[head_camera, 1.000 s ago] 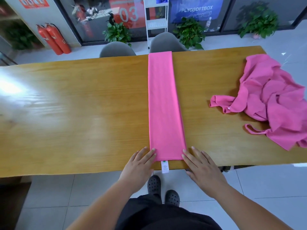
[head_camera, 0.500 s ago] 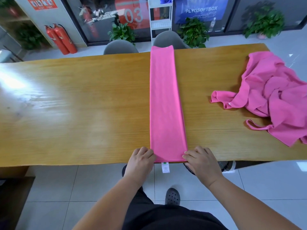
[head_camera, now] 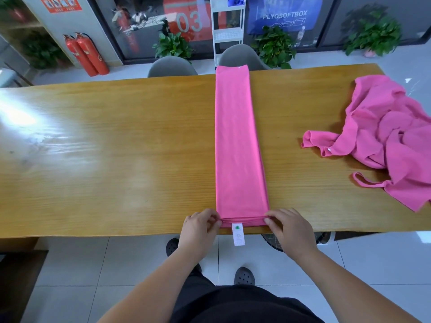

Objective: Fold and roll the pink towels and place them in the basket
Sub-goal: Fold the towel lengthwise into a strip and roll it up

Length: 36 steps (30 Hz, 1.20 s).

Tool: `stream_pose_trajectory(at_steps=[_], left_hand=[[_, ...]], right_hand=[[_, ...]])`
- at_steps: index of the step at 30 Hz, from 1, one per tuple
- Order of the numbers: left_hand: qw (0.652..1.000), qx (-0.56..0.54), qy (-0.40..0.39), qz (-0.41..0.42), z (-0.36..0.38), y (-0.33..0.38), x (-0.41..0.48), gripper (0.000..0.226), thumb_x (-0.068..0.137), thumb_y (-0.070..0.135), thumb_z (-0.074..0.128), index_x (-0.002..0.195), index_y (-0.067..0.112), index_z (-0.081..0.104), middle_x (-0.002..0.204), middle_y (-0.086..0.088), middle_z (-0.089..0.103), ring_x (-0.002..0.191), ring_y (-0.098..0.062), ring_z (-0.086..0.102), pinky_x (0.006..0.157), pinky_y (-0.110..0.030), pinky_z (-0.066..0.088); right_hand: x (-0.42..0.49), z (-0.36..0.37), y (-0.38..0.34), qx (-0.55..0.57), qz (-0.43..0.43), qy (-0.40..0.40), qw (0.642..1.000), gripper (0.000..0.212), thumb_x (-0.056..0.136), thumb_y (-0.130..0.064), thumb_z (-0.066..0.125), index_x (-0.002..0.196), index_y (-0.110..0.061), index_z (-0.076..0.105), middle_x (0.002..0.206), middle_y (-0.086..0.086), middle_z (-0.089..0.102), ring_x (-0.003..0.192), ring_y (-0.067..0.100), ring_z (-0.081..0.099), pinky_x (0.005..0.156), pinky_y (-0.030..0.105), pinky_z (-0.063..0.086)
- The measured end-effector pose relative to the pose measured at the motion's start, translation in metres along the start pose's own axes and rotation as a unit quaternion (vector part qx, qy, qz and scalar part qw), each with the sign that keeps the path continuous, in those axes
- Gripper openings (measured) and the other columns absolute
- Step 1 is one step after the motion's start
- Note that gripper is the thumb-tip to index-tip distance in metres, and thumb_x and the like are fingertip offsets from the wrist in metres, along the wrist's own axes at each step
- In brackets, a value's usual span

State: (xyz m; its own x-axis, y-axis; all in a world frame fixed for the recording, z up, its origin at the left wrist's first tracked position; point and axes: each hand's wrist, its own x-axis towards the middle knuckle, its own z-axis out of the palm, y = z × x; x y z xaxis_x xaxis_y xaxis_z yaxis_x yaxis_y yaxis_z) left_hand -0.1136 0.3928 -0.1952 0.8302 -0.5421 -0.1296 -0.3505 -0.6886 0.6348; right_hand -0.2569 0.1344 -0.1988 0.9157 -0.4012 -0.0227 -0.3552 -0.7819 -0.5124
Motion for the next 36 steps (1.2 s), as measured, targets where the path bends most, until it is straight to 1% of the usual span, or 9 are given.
stream_pose_trajectory(at_steps=[3,6,11,13,16,21,26,32,36], left_hand=[[0.995,-0.066,-0.034,-0.069,-0.005,0.003,0.015,0.014,0.094,0.039,0.074,0.095,0.042,0.06,0.079,0.021,0.07,0.082,0.001,0.061,0.082,-0.033,0.052],[0.997,-0.018,-0.03,-0.073,-0.003,0.007,0.023,0.016,0.093,0.042,0.072,0.097,0.04,0.056,0.079,0.018,0.067,0.086,-0.003,0.06,0.087,-0.038,0.05],[0.99,0.119,0.061,0.038,0.005,0.004,0.026,0.017,0.087,0.033,0.081,0.098,0.033,0.069,0.102,0.014,0.058,0.099,-0.016,0.05,0.084,-0.036,0.044],[0.969,0.183,0.069,0.151,0.011,-0.002,0.026,0.018,0.082,0.019,0.086,0.093,0.028,0.076,0.1,0.013,0.063,0.097,-0.019,0.052,0.078,-0.034,0.043],[0.941,0.224,0.059,0.245,0.011,-0.01,0.021,0.025,0.083,0.012,0.086,0.099,0.028,0.078,0.103,0.016,0.068,0.097,-0.018,0.055,0.076,-0.032,0.04],[0.934,0.207,0.078,0.282,0.005,-0.027,0.004,0.035,0.092,0.017,0.071,0.125,0.027,0.076,0.13,0.017,0.068,0.111,-0.019,0.061,0.084,-0.034,0.047],[0.952,0.181,0.052,0.24,0.005,-0.029,-0.002,0.038,0.097,0.046,0.069,0.132,0.031,0.073,0.135,0.023,0.065,0.114,-0.017,0.057,0.088,-0.034,0.047],[0.969,0.15,0.053,0.191,0.0,-0.014,0.016,0.024,0.089,0.037,0.079,0.113,0.033,0.075,0.103,0.02,0.074,0.1,-0.013,0.062,0.085,-0.033,0.045],[0.997,0.055,0.015,0.044,-0.008,-0.002,0.028,0.022,0.098,0.046,0.069,0.116,0.034,0.062,0.096,0.025,0.073,0.094,-0.002,0.062,0.094,-0.033,0.042]], right_hand=[[0.013,-0.005,-0.007,0.057,0.083,-0.022,0.995,0.011,0.099,-0.047,0.066,0.109,-0.049,0.068,0.091,-0.027,0.066,0.096,-0.008,0.053,0.066,0.021,0.042],[0.018,-0.003,-0.014,0.031,0.098,-0.017,0.995,0.01,0.097,-0.044,0.069,0.106,-0.047,0.067,0.083,-0.025,0.063,0.093,-0.004,0.051,0.06,0.023,0.041],[0.017,0.007,-0.002,-0.103,-0.082,0.085,0.988,0.014,0.089,-0.025,0.082,0.101,-0.026,0.075,0.099,-0.013,0.056,0.088,0.015,0.049,0.063,0.029,0.047],[0.018,0.009,0.006,-0.142,-0.177,0.085,0.97,0.023,0.082,-0.01,0.088,0.099,-0.022,0.077,0.102,-0.011,0.064,0.088,0.019,0.05,0.068,0.033,0.045],[0.013,0.013,0.017,-0.182,-0.228,0.071,0.954,0.043,0.077,0.003,0.084,0.112,-0.02,0.078,0.112,-0.011,0.07,0.088,0.022,0.052,0.072,0.035,0.043],[-0.008,0.014,0.035,-0.201,-0.258,0.049,0.944,0.046,0.1,-0.02,0.051,0.144,-0.019,0.063,0.145,-0.011,0.06,0.096,0.022,0.056,0.075,0.038,0.047],[-0.001,0.015,0.033,-0.164,-0.222,0.053,0.96,0.038,0.104,-0.038,0.055,0.137,-0.025,0.069,0.135,-0.016,0.065,0.096,0.019,0.058,0.077,0.036,0.048],[0.012,0.014,0.029,-0.111,-0.181,0.055,0.976,0.032,0.105,-0.036,0.053,0.129,-0.029,0.073,0.112,-0.016,0.073,0.09,0.015,0.054,0.073,0.032,0.047],[0.024,0.001,0.008,-0.051,-0.074,0.034,0.995,0.029,0.109,-0.035,0.053,0.134,-0.035,0.068,0.101,-0.023,0.071,0.088,0.009,0.05,0.068,0.028,0.047]])
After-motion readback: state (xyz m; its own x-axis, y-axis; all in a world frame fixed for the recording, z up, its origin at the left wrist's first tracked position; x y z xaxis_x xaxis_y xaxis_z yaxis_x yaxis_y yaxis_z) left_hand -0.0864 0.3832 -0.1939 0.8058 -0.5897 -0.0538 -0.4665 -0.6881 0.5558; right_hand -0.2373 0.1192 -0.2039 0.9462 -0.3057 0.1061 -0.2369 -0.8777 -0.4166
